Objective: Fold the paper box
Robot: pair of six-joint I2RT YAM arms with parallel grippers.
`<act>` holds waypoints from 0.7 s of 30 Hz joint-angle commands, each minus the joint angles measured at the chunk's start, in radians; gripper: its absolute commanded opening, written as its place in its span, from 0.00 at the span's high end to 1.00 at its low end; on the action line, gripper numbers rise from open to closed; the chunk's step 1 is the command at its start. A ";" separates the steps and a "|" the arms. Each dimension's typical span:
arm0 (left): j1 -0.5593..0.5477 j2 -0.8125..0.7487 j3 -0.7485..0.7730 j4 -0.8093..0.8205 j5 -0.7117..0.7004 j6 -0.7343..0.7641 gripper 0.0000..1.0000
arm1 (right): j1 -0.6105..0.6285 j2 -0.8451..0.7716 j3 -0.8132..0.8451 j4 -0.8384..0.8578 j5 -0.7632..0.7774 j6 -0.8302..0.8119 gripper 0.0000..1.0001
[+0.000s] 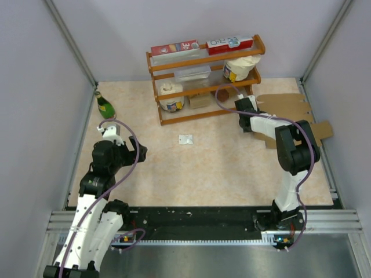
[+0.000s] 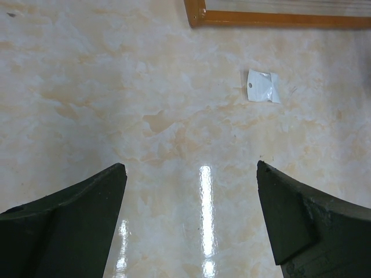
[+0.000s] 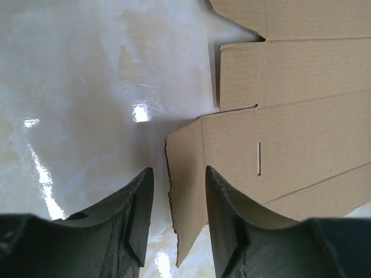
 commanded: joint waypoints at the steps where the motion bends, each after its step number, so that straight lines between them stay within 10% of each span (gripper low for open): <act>1: -0.004 -0.005 0.013 0.016 0.000 0.010 0.03 | 0.014 0.001 0.042 0.007 0.039 -0.015 0.62; 8: -0.002 0.012 0.015 0.016 0.008 0.008 0.03 | 0.015 -0.033 0.018 -0.035 0.032 0.042 0.99; 21: 0.000 0.015 0.015 0.019 0.008 0.010 0.03 | 0.035 -0.296 -0.169 -0.225 -0.010 0.266 1.00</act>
